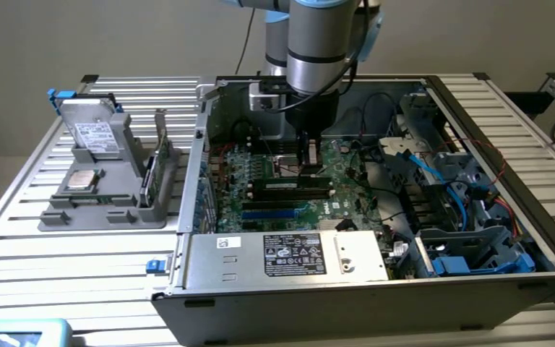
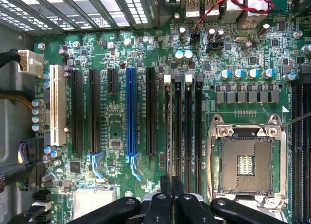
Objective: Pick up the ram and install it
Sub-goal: 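Insert the ram into the slot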
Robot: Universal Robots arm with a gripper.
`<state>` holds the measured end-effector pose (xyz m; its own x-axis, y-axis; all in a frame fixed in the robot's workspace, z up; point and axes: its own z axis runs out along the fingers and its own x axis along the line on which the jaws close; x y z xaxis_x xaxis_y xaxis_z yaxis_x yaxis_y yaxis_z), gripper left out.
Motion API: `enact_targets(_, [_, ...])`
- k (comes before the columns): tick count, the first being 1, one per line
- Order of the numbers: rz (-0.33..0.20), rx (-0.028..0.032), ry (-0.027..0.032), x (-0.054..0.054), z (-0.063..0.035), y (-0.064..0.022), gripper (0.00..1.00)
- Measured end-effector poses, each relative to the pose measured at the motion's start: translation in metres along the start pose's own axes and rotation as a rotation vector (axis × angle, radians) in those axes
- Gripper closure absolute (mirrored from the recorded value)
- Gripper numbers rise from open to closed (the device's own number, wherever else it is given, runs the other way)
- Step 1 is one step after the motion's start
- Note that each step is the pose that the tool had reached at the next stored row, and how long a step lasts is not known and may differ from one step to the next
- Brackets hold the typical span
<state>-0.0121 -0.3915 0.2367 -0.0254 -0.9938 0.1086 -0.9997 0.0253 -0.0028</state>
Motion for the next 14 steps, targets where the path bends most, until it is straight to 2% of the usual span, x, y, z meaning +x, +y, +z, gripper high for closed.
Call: enact_targets(14, [-0.024,0.0030,0.0001,-0.0006,0.0036,0.0007,0.88])
